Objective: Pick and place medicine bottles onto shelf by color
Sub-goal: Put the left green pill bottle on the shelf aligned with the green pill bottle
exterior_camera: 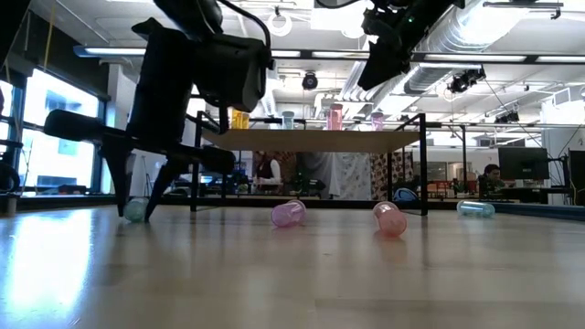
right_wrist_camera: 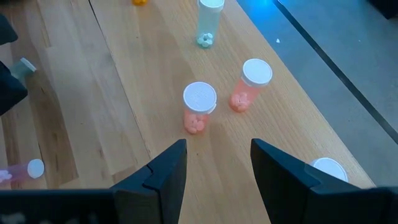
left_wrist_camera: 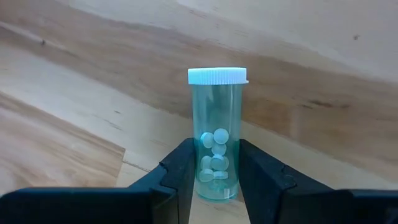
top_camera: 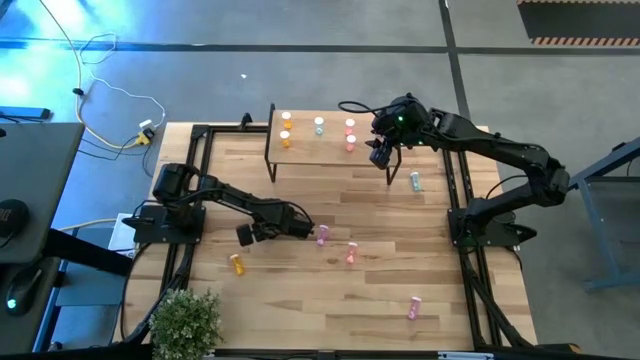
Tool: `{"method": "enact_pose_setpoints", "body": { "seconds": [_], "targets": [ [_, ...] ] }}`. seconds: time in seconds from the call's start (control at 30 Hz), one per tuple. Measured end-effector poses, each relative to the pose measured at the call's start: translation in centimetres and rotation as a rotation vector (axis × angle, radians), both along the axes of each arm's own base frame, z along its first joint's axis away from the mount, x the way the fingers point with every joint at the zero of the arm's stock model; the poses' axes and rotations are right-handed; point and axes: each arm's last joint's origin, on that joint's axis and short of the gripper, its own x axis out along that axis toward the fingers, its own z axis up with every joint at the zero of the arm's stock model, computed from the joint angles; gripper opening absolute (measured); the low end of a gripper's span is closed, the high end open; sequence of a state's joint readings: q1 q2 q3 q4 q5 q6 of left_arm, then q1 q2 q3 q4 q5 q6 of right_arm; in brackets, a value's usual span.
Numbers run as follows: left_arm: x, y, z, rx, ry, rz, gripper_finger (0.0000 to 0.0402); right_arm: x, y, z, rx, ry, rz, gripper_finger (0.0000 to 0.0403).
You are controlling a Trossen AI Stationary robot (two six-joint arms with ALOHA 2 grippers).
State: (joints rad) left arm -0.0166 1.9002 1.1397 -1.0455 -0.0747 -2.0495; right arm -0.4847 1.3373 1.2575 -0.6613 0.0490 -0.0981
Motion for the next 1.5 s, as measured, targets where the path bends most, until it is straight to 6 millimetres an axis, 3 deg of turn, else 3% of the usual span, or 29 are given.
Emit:
{"method": "enact_pose_setpoints", "body": {
  "seconds": [0.4, 0.83, 1.03, 1.5],
  "targets": [
    [0.2, -2.8, 1.4, -0.045, -0.089, -0.343, 0.0097, 0.0, 0.0, 0.0, 0.001, 0.0, 0.001, 0.017],
    [-0.7, -5.2, 6.4, 0.1, -0.25, -0.871, 0.0097, 0.8, 1.5, 0.1, 0.224, -0.117, 0.073, 0.017],
    [-1.2, -5.1, 9.7, 0.254, -0.348, -1.061, 0.0097, 1.6, 3.1, 0.4, 0.367, -0.185, 0.103, 0.017],
    [-1.0, -4.4, 15.1, 0.595, -0.529, -1.42, 0.0097, 4.6, 8.7, 3.2, 0.363, -0.467, 0.402, 0.017]
  ]
}}
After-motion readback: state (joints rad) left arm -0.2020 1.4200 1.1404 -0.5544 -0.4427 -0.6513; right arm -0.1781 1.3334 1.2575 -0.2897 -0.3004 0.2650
